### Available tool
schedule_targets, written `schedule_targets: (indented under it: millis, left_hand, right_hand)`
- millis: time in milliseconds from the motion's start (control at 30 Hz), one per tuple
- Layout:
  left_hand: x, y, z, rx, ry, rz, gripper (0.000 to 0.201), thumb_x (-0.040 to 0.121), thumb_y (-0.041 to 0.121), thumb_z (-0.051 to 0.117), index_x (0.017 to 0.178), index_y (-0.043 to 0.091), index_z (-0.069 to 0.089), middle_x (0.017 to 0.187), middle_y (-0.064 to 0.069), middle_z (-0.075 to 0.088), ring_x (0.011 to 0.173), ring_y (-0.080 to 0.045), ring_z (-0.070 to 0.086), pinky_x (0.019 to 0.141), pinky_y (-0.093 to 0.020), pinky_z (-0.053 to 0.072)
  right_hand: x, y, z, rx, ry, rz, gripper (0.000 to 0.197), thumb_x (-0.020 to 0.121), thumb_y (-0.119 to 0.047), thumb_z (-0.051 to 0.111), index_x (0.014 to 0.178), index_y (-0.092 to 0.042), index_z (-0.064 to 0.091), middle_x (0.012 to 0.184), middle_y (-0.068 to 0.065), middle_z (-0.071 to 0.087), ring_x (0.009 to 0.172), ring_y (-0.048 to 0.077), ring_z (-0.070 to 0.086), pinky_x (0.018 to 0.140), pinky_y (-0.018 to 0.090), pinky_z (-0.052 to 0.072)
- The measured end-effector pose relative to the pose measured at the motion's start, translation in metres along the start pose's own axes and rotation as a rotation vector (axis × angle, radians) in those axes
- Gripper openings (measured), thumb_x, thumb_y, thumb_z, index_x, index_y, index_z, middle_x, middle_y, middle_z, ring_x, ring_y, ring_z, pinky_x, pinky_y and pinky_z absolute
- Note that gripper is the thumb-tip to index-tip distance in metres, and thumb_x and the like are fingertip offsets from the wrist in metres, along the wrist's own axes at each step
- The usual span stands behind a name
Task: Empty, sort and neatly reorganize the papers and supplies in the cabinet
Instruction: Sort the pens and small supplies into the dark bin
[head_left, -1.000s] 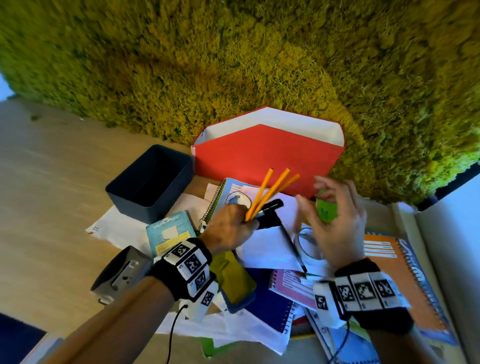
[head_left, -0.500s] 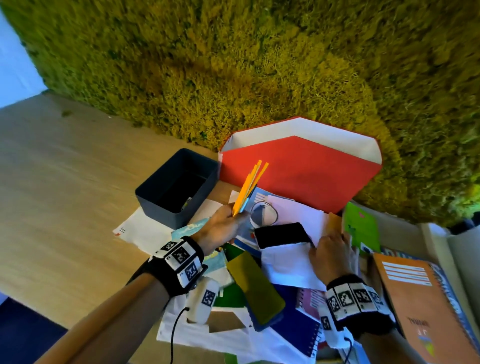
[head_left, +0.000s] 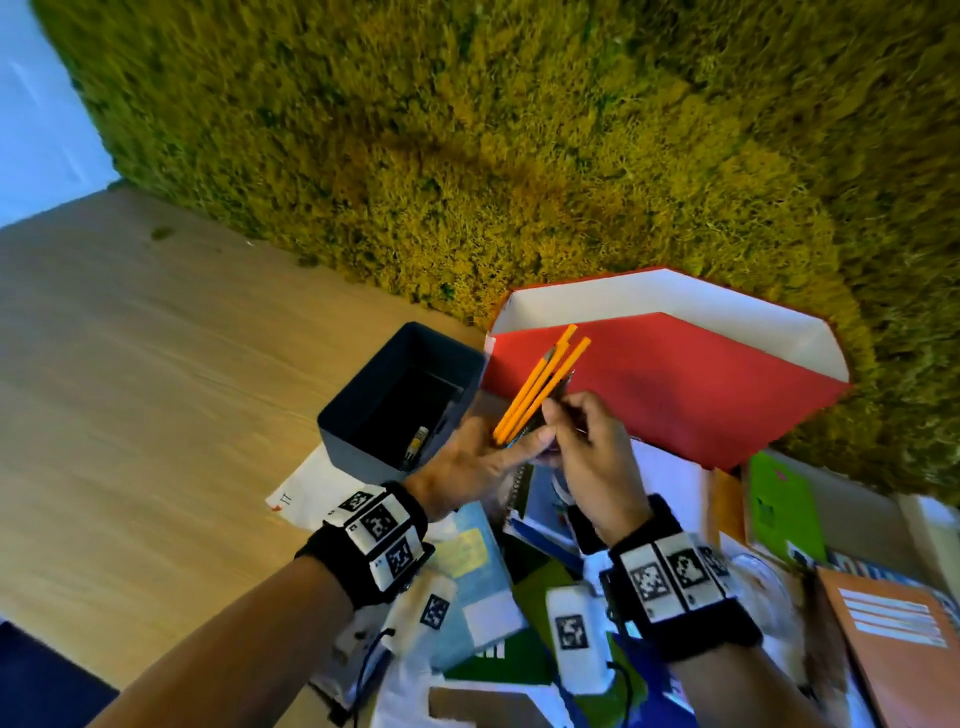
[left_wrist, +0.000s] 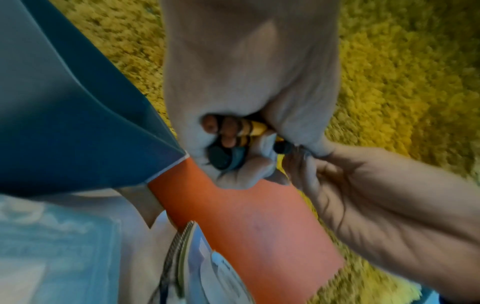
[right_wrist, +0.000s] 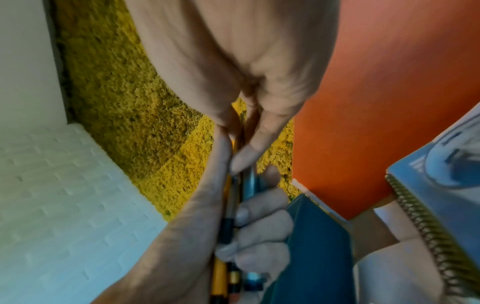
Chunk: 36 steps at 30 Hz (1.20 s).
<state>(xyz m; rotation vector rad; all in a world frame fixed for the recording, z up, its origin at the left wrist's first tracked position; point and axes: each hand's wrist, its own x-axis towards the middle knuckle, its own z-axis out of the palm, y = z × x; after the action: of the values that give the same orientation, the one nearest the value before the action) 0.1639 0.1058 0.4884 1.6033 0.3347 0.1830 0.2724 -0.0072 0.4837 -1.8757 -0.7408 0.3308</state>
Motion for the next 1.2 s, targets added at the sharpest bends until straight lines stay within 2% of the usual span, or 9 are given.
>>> schedule_targets:
  millis: [200, 300, 467, 567, 667, 800, 967, 1100, 1200]
  left_hand:
    - [0.0, 0.021, -0.065, 0.019, 0.082, -0.076, 0.029, 0.098, 0.002, 0.052, 0.088, -0.026, 0.054, 0.049, 0.003, 0.065, 0.035, 0.005, 0.046, 0.043, -0.005, 0.034]
    - [0.013, 0.011, -0.099, 0.254, 0.144, -0.042, 0.026, 0.095, 0.023, 0.059, 0.077, 0.004, 0.059, 0.048, 0.005, 0.054, 0.043, -0.004, 0.046, 0.048, -0.027, 0.043]
    - [0.042, -0.011, -0.127, 0.608, 0.184, -0.067, 0.017, 0.094, 0.018, 0.054, 0.096, 0.001, 0.057, 0.086, -0.019, 0.071, 0.069, -0.03, 0.067, 0.061, -0.037, 0.054]
    - [0.056, -0.029, -0.127, 0.689, 0.189, -0.197, 0.027, 0.095, 0.022, 0.05, 0.114, 0.002, 0.048, 0.103, -0.023, 0.068, 0.089, -0.041, 0.067, 0.076, -0.047, 0.056]
    - [0.064, -0.044, -0.127, 0.829, 0.057, -0.349, 0.04, 0.096, 0.019, 0.05, 0.13, -0.001, 0.039, 0.124, -0.022, 0.057, 0.112, -0.041, 0.058, 0.086, -0.041, 0.046]
    - [0.069, -0.055, -0.125, 0.931, -0.121, -0.456, 0.053, 0.1, 0.016, 0.045, 0.147, 0.001, 0.025, 0.139, -0.023, 0.042, 0.125, -0.039, 0.049, 0.096, -0.041, 0.043]
    - [0.064, -0.065, -0.118, 0.937, -0.239, -0.478, 0.047, 0.1, 0.019, 0.048, 0.144, 0.005, 0.04, 0.141, -0.018, 0.05, 0.128, -0.033, 0.05, 0.099, -0.036, 0.041]
    - [0.064, -0.058, -0.118, 0.95, -0.147, -0.456, 0.033, 0.092, 0.016, 0.059, 0.121, 0.002, 0.059, 0.126, -0.018, 0.06, 0.117, -0.031, 0.057, 0.078, -0.028, 0.042]
    - [0.065, -0.057, -0.117, 0.975, -0.114, -0.434, 0.03, 0.09, 0.013, 0.059, 0.117, 0.0, 0.061, 0.123, -0.018, 0.063, 0.113, -0.031, 0.06, 0.077, -0.029, 0.045]
  right_hand:
    - [0.034, -0.033, 0.054, 0.275, -0.063, 0.105, 0.033, 0.099, -0.03, 0.049, 0.11, 0.0, 0.054, 0.088, 0.015, 0.068, 0.067, 0.016, 0.068, 0.063, 0.034, 0.06]
    - [0.055, -0.048, 0.081, 0.253, -0.091, 0.128, 0.035, 0.095, -0.036, 0.054, 0.112, -0.005, 0.049, 0.087, 0.013, 0.066, 0.058, 0.019, 0.067, 0.059, 0.035, 0.058]
    - [0.089, -0.062, 0.114, 0.111, -0.082, 0.135, 0.035, 0.089, -0.04, 0.064, 0.101, -0.013, 0.046, 0.08, 0.007, 0.068, 0.055, 0.017, 0.066, 0.053, 0.029, 0.056]
    - [0.108, -0.044, 0.133, -0.078, -0.089, 0.206, 0.046, 0.08, -0.045, 0.069, 0.103, -0.016, 0.042, 0.1, 0.014, 0.065, 0.083, 0.031, 0.07, 0.07, 0.045, 0.06]
    - [0.115, -0.032, 0.147, -0.281, -0.123, 0.268, 0.064, 0.084, -0.036, 0.068, 0.132, -0.01, 0.035, 0.12, 0.018, 0.059, 0.11, 0.036, 0.06, 0.091, 0.04, 0.049]
    - [0.111, -0.02, 0.154, -0.554, -0.23, 0.237, 0.072, 0.09, -0.028, 0.064, 0.145, -0.007, 0.023, 0.127, 0.023, 0.056, 0.115, 0.037, 0.056, 0.088, 0.036, 0.044]
    - [0.102, -0.008, 0.156, -1.068, -0.355, -0.037, 0.038, 0.095, -0.022, 0.052, 0.129, -0.006, 0.044, 0.122, 0.016, 0.054, 0.113, 0.034, 0.056, 0.083, 0.04, 0.046]
    - [0.097, 0.005, 0.153, -1.185, -0.251, -0.112, 0.033, 0.079, -0.015, 0.036, 0.082, -0.012, 0.069, 0.086, 0.011, 0.061, 0.082, 0.033, 0.062, 0.064, 0.039, 0.05]
    - [0.096, 0.013, 0.147, -1.171, -0.311, -0.183, 0.027, 0.084, -0.016, 0.05, 0.104, -0.018, 0.067, 0.108, 0.007, 0.058, 0.103, 0.031, 0.053, 0.084, 0.041, 0.043]
